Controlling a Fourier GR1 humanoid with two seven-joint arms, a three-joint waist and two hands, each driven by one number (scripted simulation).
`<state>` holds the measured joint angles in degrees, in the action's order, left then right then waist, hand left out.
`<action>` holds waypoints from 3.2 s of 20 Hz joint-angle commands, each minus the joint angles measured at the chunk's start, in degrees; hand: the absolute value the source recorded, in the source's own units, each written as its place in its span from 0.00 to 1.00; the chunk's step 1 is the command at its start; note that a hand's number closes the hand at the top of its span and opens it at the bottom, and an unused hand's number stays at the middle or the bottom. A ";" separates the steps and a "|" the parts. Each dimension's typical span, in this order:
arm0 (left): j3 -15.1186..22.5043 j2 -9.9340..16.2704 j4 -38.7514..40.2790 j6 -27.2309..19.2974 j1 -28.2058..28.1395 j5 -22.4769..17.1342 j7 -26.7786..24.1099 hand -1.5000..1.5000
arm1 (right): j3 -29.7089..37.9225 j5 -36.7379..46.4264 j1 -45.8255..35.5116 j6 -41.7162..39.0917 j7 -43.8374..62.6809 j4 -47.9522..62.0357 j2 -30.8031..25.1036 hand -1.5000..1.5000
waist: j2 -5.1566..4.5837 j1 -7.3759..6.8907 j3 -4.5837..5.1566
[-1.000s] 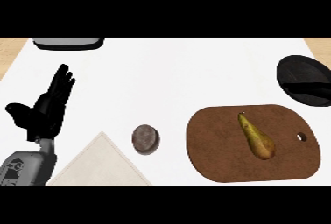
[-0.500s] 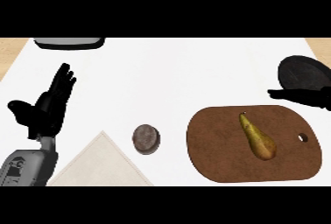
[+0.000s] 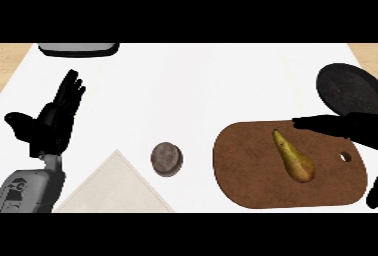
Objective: Pick the pear from the cutting board and place it in the pan
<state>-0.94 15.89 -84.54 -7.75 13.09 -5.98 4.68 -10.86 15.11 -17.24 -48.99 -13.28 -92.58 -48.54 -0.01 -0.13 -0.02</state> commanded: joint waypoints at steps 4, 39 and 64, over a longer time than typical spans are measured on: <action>-0.04 -0.43 -5.21 0.55 -1.71 0.09 4.50 0.50 | -4.07 9.46 0.38 0.12 -4.59 0.14 1.39 0.00 | 0.02 -0.42 -0.01; -2.77 -3.94 -3.24 3.49 -1.79 3.70 0.87 0.50 | -16.24 33.03 5.03 9.03 -15.84 3.50 5.43 1.00 | 0.04 -0.14 -0.01; -4.80 -2.55 -3.49 4.92 -3.45 3.55 1.30 0.50 | 1.92 42.52 3.60 37.76 36.86 -10.38 37.93 1.00 | 0.54 0.61 0.03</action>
<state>-5.57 12.35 -86.01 -4.05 10.94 -1.80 4.93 -11.60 56.09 -13.01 -15.74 17.83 -96.77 -13.73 0.52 0.93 0.09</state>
